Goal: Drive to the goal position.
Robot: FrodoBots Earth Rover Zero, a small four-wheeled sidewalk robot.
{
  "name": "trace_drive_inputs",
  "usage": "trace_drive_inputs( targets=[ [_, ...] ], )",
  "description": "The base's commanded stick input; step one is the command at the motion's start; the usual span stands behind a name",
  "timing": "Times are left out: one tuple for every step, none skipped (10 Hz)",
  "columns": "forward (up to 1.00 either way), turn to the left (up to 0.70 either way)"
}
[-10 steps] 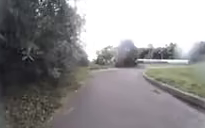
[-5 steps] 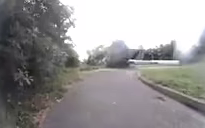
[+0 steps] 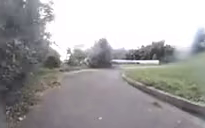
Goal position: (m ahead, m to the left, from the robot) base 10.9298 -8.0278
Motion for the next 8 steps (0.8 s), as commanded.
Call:
trace_drive_inputs(
  targets=[
    [1.00,0.00],
    [1.00,0.00],
    [1.00,0.00],
    [1.00,0.00],
    [1.00,0.00],
    [1.00,0.00],
    [1.00,0.00],
    [1.00,0.00]
  ],
)
